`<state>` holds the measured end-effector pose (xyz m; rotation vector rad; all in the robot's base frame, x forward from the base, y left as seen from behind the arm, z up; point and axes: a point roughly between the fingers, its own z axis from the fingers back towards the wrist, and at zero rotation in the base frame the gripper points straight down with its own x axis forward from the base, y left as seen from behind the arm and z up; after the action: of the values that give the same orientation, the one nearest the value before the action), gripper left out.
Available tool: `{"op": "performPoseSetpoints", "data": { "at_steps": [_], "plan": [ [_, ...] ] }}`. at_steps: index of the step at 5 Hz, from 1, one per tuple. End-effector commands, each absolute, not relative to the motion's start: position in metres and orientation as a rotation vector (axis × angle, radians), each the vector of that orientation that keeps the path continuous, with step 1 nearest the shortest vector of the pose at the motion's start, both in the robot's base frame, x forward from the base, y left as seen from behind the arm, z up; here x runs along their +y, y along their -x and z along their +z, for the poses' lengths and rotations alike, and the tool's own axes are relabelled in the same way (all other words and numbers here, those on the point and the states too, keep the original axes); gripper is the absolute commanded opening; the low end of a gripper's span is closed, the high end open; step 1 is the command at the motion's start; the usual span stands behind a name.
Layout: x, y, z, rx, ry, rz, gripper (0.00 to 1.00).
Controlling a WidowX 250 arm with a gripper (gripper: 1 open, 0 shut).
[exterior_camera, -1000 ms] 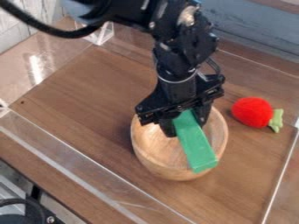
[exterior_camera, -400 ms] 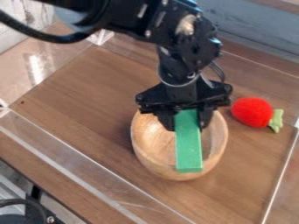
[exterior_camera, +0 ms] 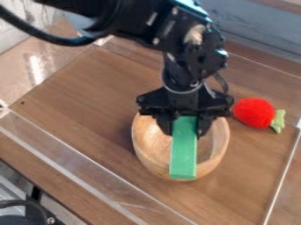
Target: Put the green block in the brown bowl
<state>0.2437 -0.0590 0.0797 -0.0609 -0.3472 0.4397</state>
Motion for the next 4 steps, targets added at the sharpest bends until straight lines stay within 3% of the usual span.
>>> {"op": "performPoseSetpoints", "data": {
  "at_steps": [1,4],
  "plan": [
    [-0.0613,-0.2474,0.0852,-0.357,0.05,0.42,0.0],
    [-0.0539,-0.2561,0.0814,-0.333,0.051,0.414,0.0]
  ]
}}
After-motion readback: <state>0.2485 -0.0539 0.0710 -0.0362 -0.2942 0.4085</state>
